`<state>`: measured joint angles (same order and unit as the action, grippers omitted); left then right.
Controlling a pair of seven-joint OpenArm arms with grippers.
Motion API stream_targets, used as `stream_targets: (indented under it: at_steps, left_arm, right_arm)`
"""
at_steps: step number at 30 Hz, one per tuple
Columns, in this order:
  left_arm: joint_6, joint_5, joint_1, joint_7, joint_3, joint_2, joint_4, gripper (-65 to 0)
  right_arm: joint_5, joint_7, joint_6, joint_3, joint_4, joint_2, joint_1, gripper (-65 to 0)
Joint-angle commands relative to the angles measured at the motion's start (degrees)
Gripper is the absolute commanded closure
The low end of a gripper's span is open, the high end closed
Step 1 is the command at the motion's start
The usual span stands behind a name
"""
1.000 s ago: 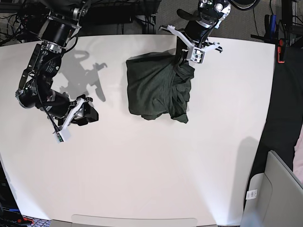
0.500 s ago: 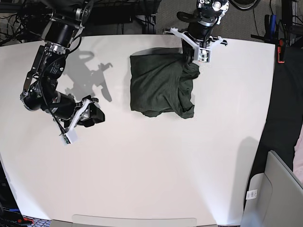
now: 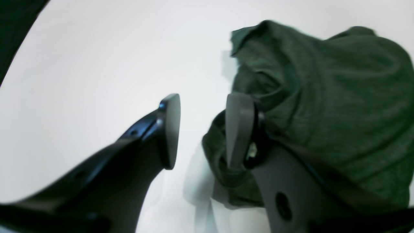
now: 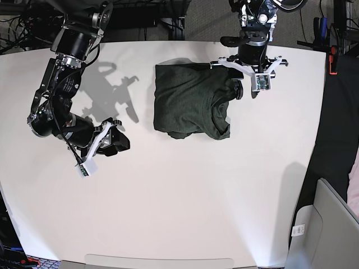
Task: Fold the T-shirt properly
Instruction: 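Bring the right gripper to the bundle's opposite edge and grasp it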
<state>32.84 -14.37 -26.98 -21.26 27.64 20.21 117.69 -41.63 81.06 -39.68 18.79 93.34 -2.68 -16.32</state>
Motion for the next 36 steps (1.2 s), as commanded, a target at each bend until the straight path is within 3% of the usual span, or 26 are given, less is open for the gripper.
stream_targets:
  at_steps: [1,5,10,17,19,24,32,36]
  left_arm:
    - [0.08,0.35,-0.05,1.43,1.24,0.14,1.12,-22.4]
    - [0.08,0.35,0.04,1.87,5.99,0.14,1.12,-19.5]
    - [0.08,0.35,0.13,4.16,11.35,0.23,0.86,-9.3]
    - [-4.4,0.17,2.41,-2.0,14.34,0.23,-0.02,-7.4]
    - [-4.49,0.17,2.5,-3.84,14.34,0.14,-0.46,-7.4]
    - [-7.13,0.17,3.64,-6.83,14.25,0.14,-2.83,-7.4]
    - [-7.48,0.17,6.28,-8.77,14.08,0.23,-8.63,-7.4]
    - [-7.48,0.17,8.39,-8.77,13.99,0.32,-13.12,-7.4]
  right_arm:
    - [0.0,-1.19,-0.32,-0.98,0.07,-0.09,-2.1,-26.4]
    - [9.49,-5.85,-0.32,-6.43,-3.19,2.81,-5.88,-26.4]
    - [18.55,-9.89,-0.32,-17.78,-6.61,6.5,-11.95,-25.4]
    - [27.43,-12.79,-0.32,-27.97,-15.05,10.63,-15.46,-8.5]
    - [29.1,-14.29,-0.32,-29.91,-17.78,11.68,-15.38,-7.7]
    - [29.19,-16.66,-0.32,-34.48,-24.9,11.68,-14.85,-7.6]
    - [29.19,-14.2,-0.32,-34.48,-26.66,9.93,-11.51,-7.4]
    - [28.92,-12.0,-0.32,-34.13,-25.25,6.59,-9.84,-7.4]
